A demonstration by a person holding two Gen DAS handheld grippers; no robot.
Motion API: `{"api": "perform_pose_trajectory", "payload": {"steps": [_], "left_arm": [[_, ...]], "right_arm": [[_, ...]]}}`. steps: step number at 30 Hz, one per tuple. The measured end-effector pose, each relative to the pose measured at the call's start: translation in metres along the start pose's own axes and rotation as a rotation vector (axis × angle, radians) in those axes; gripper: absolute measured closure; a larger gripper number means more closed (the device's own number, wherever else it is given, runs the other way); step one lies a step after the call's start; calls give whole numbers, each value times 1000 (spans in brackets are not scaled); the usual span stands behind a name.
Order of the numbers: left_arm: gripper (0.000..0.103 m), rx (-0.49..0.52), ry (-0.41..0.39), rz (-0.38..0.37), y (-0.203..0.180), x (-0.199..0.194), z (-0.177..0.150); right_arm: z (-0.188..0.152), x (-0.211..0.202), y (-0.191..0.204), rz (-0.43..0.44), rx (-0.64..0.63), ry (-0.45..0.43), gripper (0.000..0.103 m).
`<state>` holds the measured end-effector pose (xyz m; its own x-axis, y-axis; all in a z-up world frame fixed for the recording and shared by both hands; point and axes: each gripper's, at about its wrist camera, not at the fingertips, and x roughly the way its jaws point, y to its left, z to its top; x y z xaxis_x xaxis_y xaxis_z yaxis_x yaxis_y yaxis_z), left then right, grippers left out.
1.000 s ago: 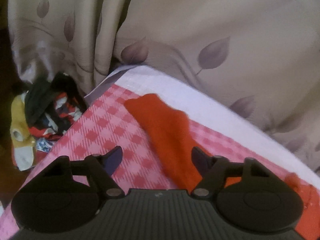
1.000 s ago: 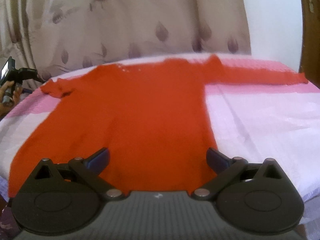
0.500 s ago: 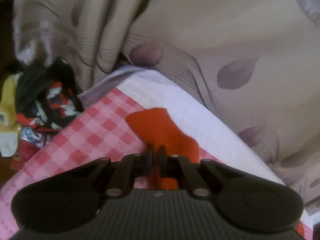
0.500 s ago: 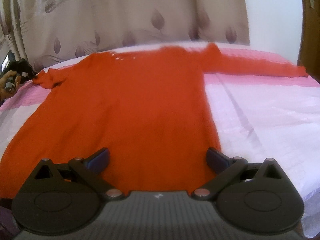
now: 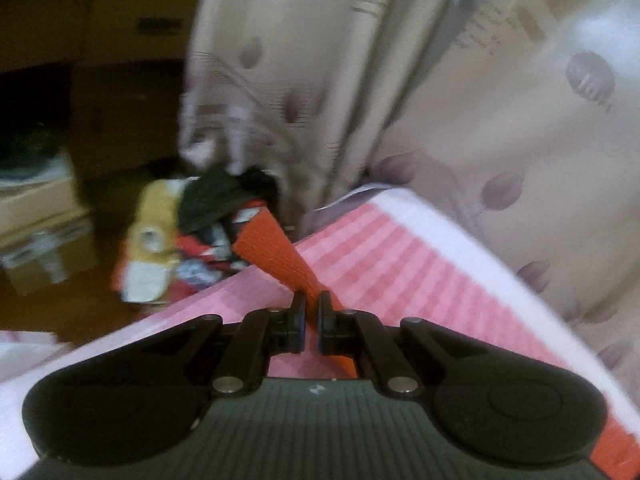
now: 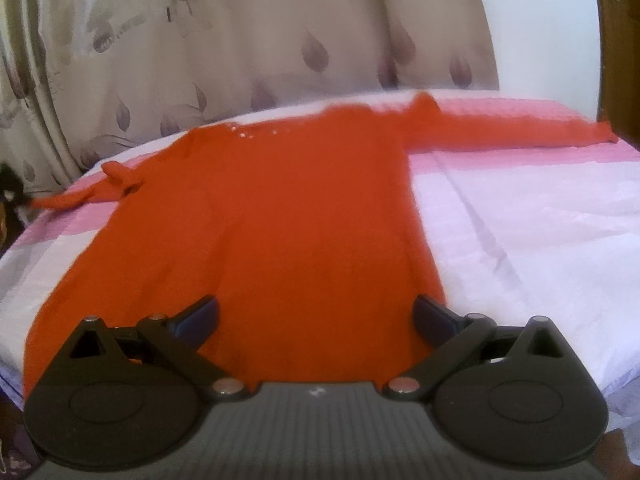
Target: Fold small clothes
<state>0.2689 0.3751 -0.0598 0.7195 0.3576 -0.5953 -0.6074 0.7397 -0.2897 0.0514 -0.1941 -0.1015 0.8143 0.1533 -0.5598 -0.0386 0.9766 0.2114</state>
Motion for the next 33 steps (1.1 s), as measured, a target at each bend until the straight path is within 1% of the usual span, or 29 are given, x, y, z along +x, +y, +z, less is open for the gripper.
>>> {"api": "perform_pose_trajectory", "payload": {"steps": [3,5,7,9,11,13,14,15,16,17,18,19,20,22,23,25,26,29,31,33], "left_arm": [[98,-34,-2,75,16,-13,-16],[98,-37,-36,140,24,-20,-22],[98,-48,-42,188,32,-25,-25],[96,-62,-44,223,38,-31,-26],[96,-68,-64,248,41,-43,-28],[92,-40,-102,260,36,-56,-31],[92,-18,-133,276,30,-64,-34],[89,5,-170,288,24,-74,-38],[73,26,-205,284,17,-85,-41],[49,46,-238,268,9,-96,-44],[35,60,-264,267,1,-103,-47],[14,68,-282,263,-7,-112,-51],[11,69,-290,238,-13,-117,-55],[13,93,-298,160,-28,-127,-65],[13,121,-281,120,-38,-127,-69],[13,159,-214,22,-54,-125,-80],[15,166,-183,-17,-61,-122,-84],[17,175,-101,-154,-77,-104,-101],[17,204,-95,-205,-86,-95,-117],[17,228,-84,-210,-95,-86,-129]], "right_arm": [[0,-10,-4,10,7,-27,0],[0,-17,-9,11,23,-46,0],[0,-23,-17,13,49,-60,0],[0,-29,-25,15,74,-76,0],[0,-35,-36,8,104,-95,0],[2,-42,-48,4,131,-115,0],[5,-45,-56,-2,147,-132,0],[7,-48,-63,-8,159,-146,0],[10,-51,-71,-12,174,-160,0],[14,-53,-83,-11,199,-175,0],[19,-55,-96,0,235,-191,0],[22,-57,-109,12,266,-205,0],[27,-57,-126,31,309,-225,0],[37,-54,-156,42,376,-258,0],[44,-50,-174,29,402,-274,0],[59,-38,-201,-12,408,-287,0],[70,-30,-219,-16,416,-301,0],[92,-6,-266,35,499,-324,0],[111,15,-295,29,541,-306,0],[127,37,-328,29,580,-297,1]]}}
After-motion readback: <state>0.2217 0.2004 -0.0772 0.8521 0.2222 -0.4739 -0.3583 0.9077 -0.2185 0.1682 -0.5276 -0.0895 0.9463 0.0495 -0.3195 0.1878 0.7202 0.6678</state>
